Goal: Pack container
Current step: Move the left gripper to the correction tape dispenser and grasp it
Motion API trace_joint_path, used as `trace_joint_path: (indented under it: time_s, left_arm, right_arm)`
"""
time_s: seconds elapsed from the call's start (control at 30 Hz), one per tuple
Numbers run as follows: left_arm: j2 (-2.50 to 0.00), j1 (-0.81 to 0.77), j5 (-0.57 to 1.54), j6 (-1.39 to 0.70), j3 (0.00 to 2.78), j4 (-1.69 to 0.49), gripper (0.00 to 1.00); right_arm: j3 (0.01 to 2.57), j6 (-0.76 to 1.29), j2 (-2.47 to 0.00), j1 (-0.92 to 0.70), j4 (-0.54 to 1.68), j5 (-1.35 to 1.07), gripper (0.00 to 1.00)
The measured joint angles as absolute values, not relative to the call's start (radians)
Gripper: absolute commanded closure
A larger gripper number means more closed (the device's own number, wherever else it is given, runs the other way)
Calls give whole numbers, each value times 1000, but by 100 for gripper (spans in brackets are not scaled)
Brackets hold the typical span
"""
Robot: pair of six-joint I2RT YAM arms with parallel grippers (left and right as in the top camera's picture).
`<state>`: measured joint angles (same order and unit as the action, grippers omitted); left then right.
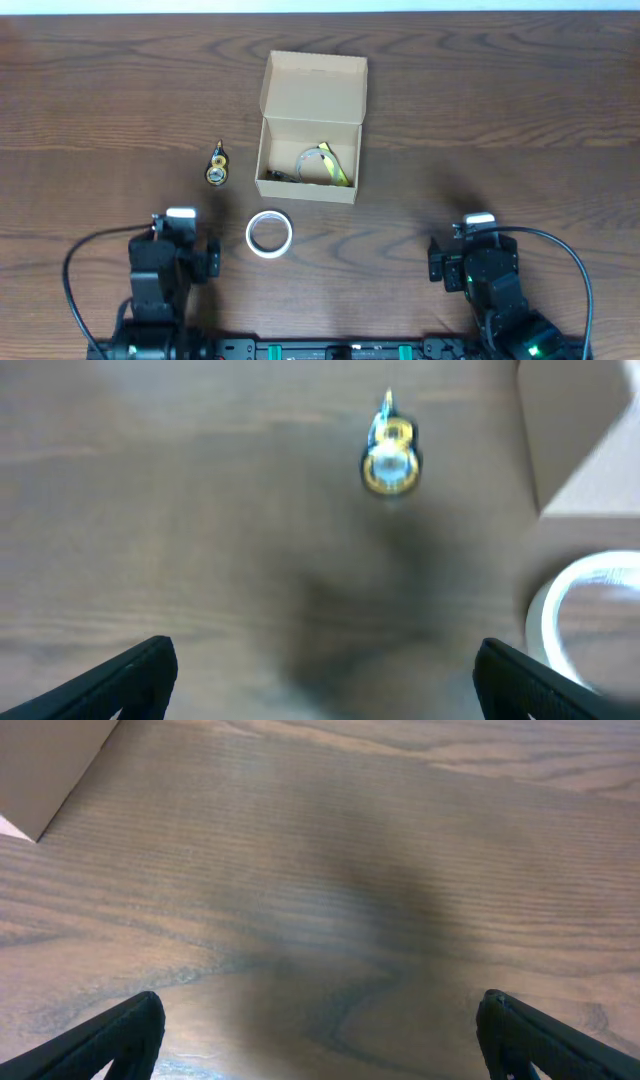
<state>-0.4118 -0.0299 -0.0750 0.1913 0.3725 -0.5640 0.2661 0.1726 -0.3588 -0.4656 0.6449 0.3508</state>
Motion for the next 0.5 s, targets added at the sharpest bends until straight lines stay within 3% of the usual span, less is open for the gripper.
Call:
trace_joint_path:
  time_s: [0.2, 0.5]
  left_arm:
    - [-749, -30, 83, 191, 595, -437, 5]
    - [-1018, -30, 238, 191, 827, -428, 5]
  right_arm:
    - [266, 171, -358, -466, 646, 350, 1]
    - [266, 171, -358, -466, 647, 350, 1]
